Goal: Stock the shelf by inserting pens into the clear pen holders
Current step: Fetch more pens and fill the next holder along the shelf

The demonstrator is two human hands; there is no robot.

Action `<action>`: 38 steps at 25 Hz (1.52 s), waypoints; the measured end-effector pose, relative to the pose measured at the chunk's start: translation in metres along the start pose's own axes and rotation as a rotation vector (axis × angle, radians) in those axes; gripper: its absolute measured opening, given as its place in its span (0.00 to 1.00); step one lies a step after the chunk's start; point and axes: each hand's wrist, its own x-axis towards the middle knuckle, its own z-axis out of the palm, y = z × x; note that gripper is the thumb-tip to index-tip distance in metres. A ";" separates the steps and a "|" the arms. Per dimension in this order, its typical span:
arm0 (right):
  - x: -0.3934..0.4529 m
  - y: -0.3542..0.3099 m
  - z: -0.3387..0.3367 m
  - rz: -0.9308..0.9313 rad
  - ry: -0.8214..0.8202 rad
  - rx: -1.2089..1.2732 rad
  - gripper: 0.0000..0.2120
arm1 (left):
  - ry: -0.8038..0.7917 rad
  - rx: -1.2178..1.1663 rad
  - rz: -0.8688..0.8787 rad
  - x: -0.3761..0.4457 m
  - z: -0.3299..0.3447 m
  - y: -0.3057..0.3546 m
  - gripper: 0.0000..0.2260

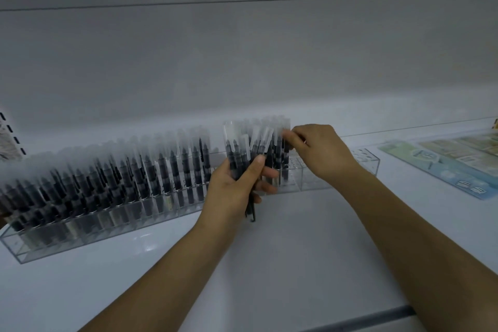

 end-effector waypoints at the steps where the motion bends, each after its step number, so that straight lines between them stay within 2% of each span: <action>1: -0.001 -0.002 -0.004 0.034 0.085 -0.003 0.30 | 0.003 0.001 0.001 0.000 0.000 0.001 0.11; 3: -0.007 -0.010 -0.014 0.046 0.266 0.146 0.31 | 0.003 -0.002 0.007 0.000 -0.002 0.002 0.10; 4: -0.010 -0.016 -0.018 0.005 0.268 0.258 0.30 | -0.003 -0.004 0.009 0.000 -0.002 0.002 0.10; 6: -0.018 -0.030 -0.018 -0.142 0.112 0.372 0.23 | -0.024 -0.006 0.016 -0.001 -0.002 0.001 0.14; 8: -0.022 -0.039 -0.008 -0.204 -0.016 0.401 0.16 | -0.039 -0.010 0.027 0.000 -0.002 0.000 0.15; 11: -0.020 -0.040 -0.005 -0.131 -0.015 0.620 0.09 | -0.038 -0.025 0.049 0.002 -0.002 0.000 0.11; 13: -0.018 -0.035 -0.012 -0.051 0.074 0.849 0.10 | -0.029 -0.026 0.042 0.003 -0.002 -0.001 0.09; 15: -0.015 -0.027 -0.020 -0.003 0.280 0.997 0.13 | -0.002 -0.024 0.018 0.004 -0.002 -0.002 0.11; 17: -0.013 -0.019 -0.022 0.007 0.453 0.914 0.15 | 0.031 0.000 0.006 0.004 -0.002 -0.003 0.12; 18: -0.012 -0.016 -0.020 0.013 0.479 0.839 0.16 | 0.035 0.012 0.006 0.003 -0.002 -0.003 0.12; 25: -0.009 -0.012 -0.008 -0.023 0.245 0.369 0.14 | 0.024 -0.006 -0.003 0.002 -0.001 0.000 0.13; 27: -0.010 -0.012 -0.008 -0.028 0.270 0.417 0.13 | 0.027 -0.033 -0.007 0.002 -0.001 0.001 0.10; 30: -0.011 -0.013 -0.013 -0.022 0.418 0.584 0.12 | 0.012 -0.042 -0.002 0.001 0.000 0.003 0.08; 31: -0.011 -0.012 -0.013 -0.026 0.421 0.582 0.12 | 0.011 -0.044 -0.003 0.001 -0.001 0.003 0.07; 35: -0.008 -0.009 -0.006 -0.022 0.142 0.359 0.12 | 0.006 -0.054 -0.015 0.001 -0.001 0.002 0.07; 38: -0.002 -0.003 -0.008 -0.054 0.103 0.202 0.16 | -0.001 -0.090 -0.017 0.001 -0.001 0.002 0.06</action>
